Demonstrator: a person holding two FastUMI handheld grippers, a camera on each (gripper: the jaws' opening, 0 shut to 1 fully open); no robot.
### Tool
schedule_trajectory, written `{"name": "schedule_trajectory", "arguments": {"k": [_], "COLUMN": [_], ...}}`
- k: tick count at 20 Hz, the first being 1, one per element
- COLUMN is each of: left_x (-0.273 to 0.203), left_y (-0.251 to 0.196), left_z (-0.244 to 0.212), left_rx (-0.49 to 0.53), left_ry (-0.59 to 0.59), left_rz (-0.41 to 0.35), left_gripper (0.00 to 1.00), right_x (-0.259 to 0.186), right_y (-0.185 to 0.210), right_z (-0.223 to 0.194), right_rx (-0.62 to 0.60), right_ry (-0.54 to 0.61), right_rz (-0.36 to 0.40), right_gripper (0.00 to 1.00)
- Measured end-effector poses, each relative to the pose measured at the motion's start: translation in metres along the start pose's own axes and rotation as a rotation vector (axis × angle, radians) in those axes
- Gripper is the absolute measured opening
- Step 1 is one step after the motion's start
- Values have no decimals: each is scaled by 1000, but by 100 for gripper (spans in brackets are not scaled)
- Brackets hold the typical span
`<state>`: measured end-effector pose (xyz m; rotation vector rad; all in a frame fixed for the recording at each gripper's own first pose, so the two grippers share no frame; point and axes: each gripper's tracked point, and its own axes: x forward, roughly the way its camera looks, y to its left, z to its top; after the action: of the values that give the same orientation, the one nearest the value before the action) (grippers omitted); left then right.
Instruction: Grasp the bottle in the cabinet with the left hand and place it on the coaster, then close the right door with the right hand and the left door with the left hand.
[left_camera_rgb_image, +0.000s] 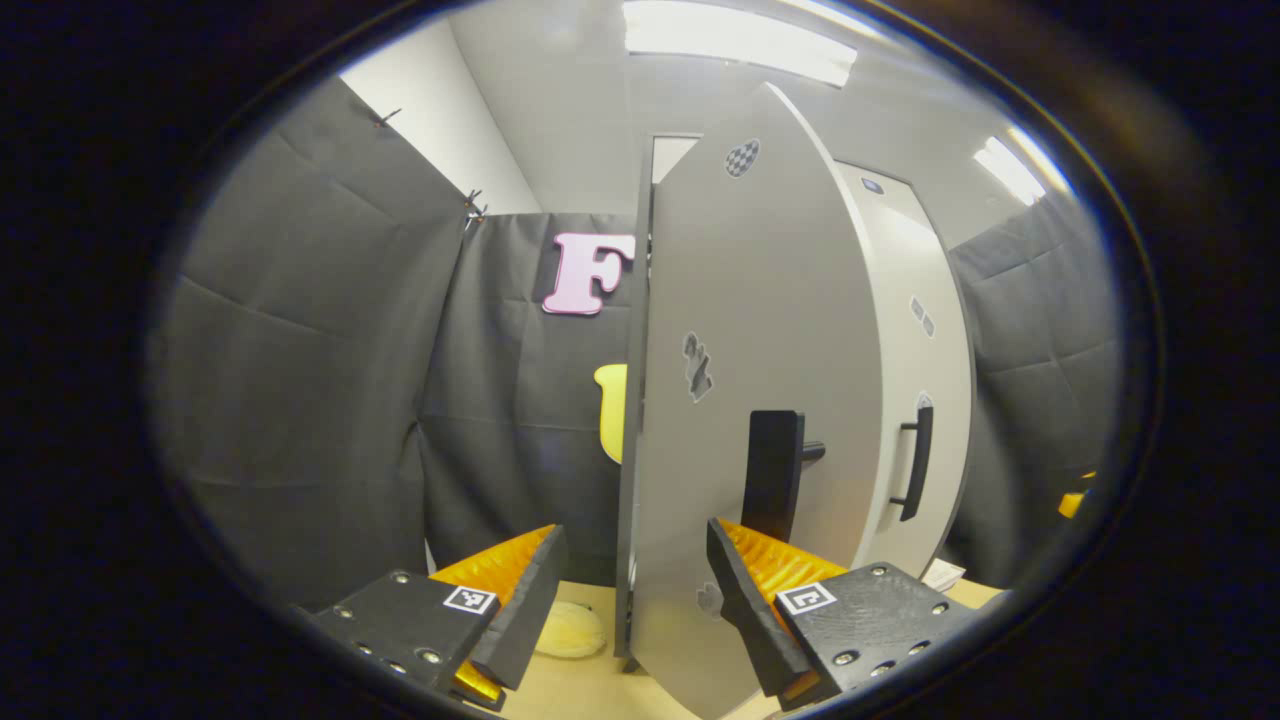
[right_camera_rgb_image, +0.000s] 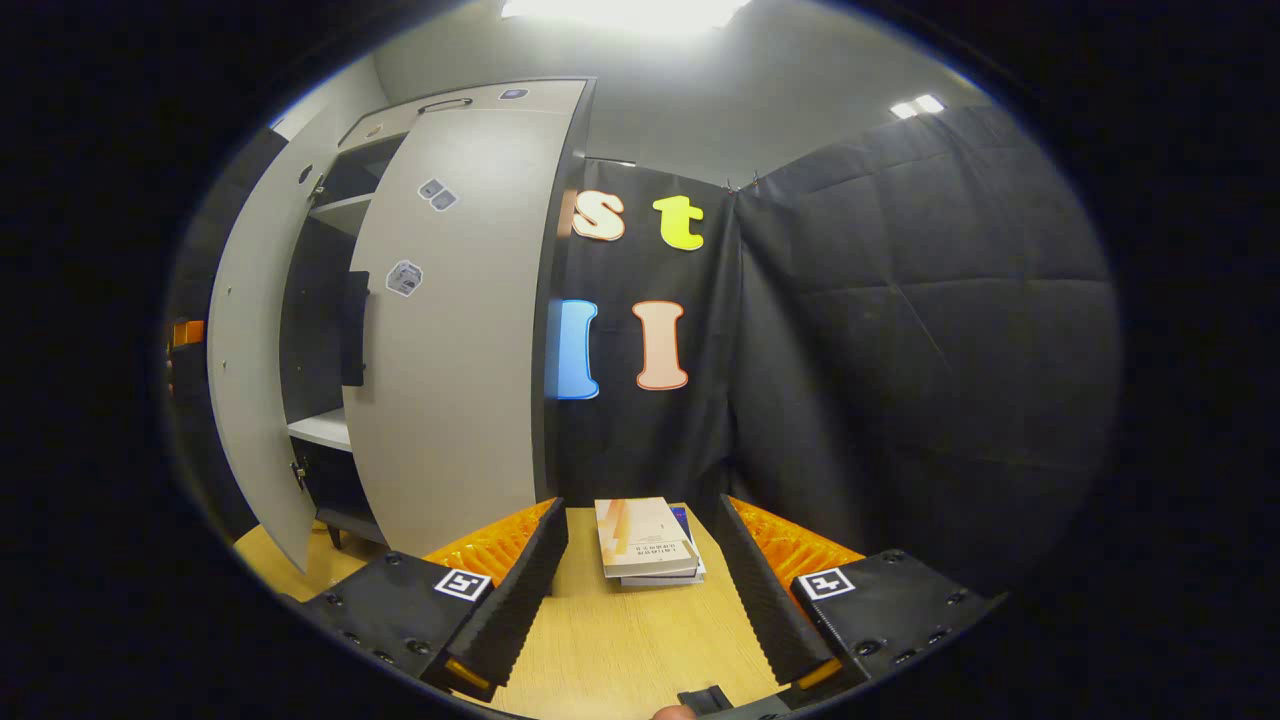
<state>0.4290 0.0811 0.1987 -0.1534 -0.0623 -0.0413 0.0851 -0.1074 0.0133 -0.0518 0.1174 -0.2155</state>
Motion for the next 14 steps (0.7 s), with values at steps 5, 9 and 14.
{"name": "schedule_trajectory", "arguments": {"k": [5,9,14], "left_x": [10,21,40], "left_y": [-27,-56,-83], "left_z": [-4,-10,-17], "left_rx": [5,6,10], "left_ry": [-1,4,7], "left_rz": [-34,-78,-102], "left_gripper": [84,84,84], "right_x": [-4,-10,-16], "right_y": [-20,-33,-44], "right_z": [-6,-12,-15], "right_rx": [7,12,31], "right_ry": [7,16,14], "right_rz": [-27,-46,-69], "right_gripper": [95,95,95]}}
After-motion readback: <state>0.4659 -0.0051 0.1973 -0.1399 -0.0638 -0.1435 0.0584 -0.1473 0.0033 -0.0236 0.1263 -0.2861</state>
